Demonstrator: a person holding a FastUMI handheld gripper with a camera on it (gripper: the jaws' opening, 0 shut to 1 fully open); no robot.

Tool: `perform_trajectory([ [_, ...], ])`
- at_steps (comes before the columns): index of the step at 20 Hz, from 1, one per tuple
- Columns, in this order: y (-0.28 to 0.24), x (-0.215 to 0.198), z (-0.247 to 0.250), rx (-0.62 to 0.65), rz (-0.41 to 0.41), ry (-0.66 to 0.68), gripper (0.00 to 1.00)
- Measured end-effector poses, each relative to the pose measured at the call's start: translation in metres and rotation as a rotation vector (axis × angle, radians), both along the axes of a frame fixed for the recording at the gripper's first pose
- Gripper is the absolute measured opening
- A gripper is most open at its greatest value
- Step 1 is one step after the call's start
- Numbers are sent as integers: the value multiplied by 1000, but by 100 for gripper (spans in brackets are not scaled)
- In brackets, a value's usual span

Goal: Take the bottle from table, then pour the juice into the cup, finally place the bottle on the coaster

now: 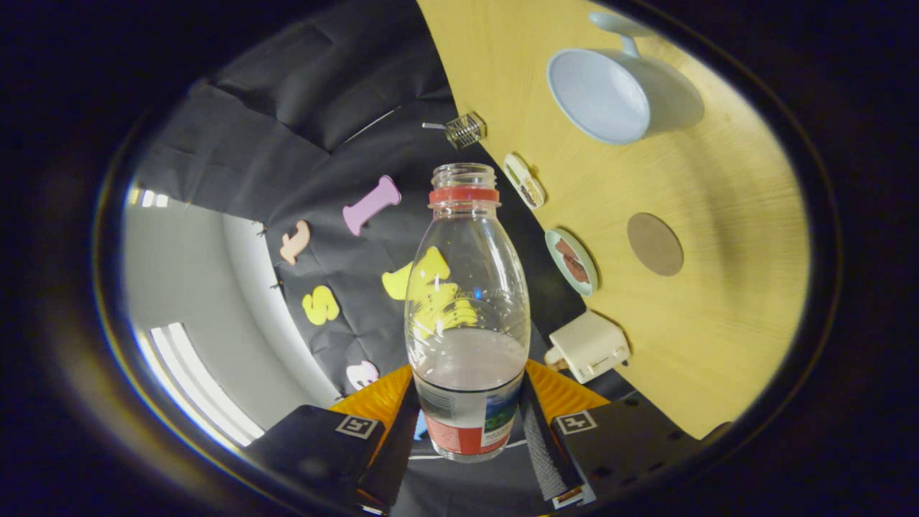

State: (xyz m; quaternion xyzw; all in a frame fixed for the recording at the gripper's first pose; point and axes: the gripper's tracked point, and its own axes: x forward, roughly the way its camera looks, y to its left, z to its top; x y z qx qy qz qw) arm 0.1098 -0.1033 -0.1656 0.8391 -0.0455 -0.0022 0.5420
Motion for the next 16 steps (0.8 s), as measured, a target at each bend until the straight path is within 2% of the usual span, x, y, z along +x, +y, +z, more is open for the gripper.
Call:
perform_trajectory([
  [5, 22, -11, -10, -237, 74, 63, 74],
  [8, 34, -24, -21, -462, 115, 128, 75],
  [10, 32, -39, -40, -654, 137, 231, 75],
  [12, 18, -55, -48, -845, 133, 314, 75],
  [16, -5, -68, -21, -1158, 84, 349, 75],
])
